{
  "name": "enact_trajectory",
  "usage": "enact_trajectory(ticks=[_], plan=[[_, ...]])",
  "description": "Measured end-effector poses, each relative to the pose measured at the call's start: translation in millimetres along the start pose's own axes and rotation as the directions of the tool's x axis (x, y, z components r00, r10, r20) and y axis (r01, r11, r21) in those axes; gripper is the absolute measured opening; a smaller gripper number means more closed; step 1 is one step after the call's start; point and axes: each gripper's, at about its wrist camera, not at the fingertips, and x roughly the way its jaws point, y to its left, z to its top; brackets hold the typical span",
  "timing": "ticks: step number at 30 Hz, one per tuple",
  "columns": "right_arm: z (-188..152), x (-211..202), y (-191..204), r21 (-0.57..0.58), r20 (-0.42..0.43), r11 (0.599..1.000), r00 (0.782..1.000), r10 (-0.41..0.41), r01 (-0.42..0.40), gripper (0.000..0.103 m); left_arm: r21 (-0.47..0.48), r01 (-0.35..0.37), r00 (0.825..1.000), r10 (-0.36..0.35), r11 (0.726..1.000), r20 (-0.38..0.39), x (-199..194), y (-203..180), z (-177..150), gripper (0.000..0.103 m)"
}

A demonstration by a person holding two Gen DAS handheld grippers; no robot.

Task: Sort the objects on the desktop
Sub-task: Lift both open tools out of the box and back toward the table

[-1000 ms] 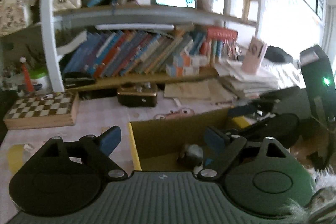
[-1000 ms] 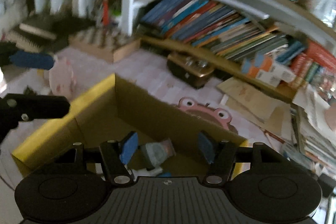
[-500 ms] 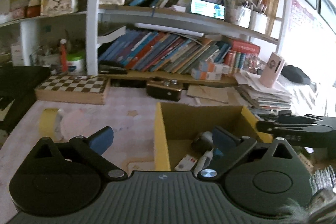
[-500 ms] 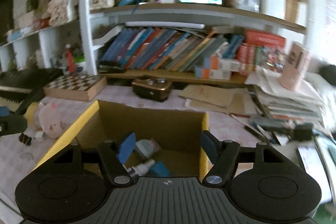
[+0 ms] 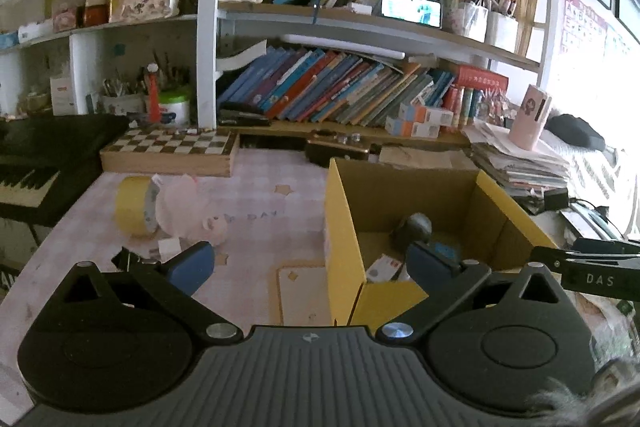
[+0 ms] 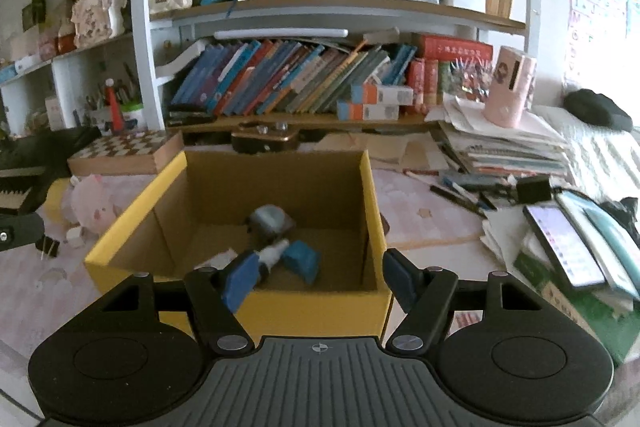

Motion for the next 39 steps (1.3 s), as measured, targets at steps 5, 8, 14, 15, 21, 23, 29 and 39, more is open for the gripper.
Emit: enact_trajectory(ticks=[5,8,14,15,21,23,29,39], plan=[[-15.4,-9.5,15.3,0.016,-0.029,1.000,0.999,-0.024,0.024,0.072,0.010,0.026,0.999,-0.026,1.000,-0.027,-8.2,9.0,-12.6,0.103],[-26.0,-14.6,26.1,0.020,-0.052,0.999,0.998,-0.028,0.029,0.074,0.019,0.048,0.998,-0.047,0.999,-0.047,-13.0,16.0,-19.8,0.103],[-47.8,-25.9,53.3,0.051,-0.120,0.998,0.993,-0.019,0.025,0.074,0.024,0.077,0.994,-0.075,0.997,-0.082,-24.0,39.0,-28.8,0.103],[-50.4,-27.7,57.6,0.055,-0.129,0.998,0.992,-0.017,0.024,0.074,0.026,0.079,0.993,-0.076,0.997,-0.089,-25.7,42.8,-30.3,0.103],[-64.4,-35.9,82.3,0.085,-0.184,0.996,0.983,-0.008,0.024,0.076,0.038,0.098,0.984,-0.092,0.994,-0.155,-31.8,65.1,-41.4,0.103],[-69.0,-38.7,89.9,0.094,-0.199,0.995,0.980,-0.009,0.028,0.076,0.045,0.105,0.980,-0.096,0.993,-0.172,-34.4,72.0,-45.4,0.103],[-82.9,-47.6,114.4,0.103,-0.231,0.994,0.973,-0.017,0.041,0.076,0.055,0.119,0.972,-0.105,0.991,-0.211,-41.5,92.4,-55.0,0.103],[-102.2,-57.5,148.7,0.112,-0.274,0.992,0.961,-0.021,0.054,0.076,0.073,0.145,0.957,-0.121,0.987,-0.262,-49.5,118.9,-69.5,0.103]])
